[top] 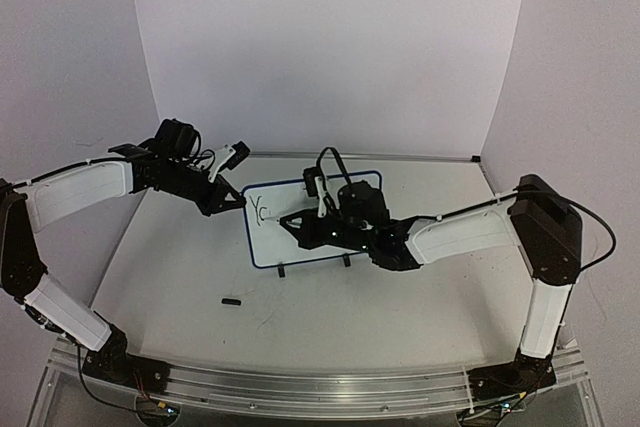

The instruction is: Write a sentence on the whiteboard

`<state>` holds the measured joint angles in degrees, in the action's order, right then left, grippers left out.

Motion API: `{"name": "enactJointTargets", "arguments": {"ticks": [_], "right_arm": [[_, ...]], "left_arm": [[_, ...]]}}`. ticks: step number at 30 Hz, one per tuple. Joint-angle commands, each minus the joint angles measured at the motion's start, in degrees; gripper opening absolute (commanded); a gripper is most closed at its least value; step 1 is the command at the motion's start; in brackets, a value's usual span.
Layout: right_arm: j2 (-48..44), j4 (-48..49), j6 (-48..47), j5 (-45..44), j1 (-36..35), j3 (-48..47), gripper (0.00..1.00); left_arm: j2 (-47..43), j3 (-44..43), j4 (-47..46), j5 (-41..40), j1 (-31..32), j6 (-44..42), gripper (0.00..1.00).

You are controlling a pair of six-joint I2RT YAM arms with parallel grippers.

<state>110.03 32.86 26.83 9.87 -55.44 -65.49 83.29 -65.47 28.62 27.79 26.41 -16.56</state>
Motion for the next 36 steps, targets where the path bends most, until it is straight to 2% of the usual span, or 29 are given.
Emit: {"name": "enactJointTargets", "arguments": {"ticks": [1, 36], "right_arm": [[-3.11, -0.92, -1.12, -5.52, 0.52, 0.88, 0.00], [-5.04, -0.19, -2.11, -3.51, 0.51, -2.42, 0.00]], "left_arm": [[-0.67, 0.35, -0.35, -2.47, -0.12, -1.76, 0.00], [-0.63, 0.28, -0.30, -2.49, -0.02, -1.85, 0.00]]}}
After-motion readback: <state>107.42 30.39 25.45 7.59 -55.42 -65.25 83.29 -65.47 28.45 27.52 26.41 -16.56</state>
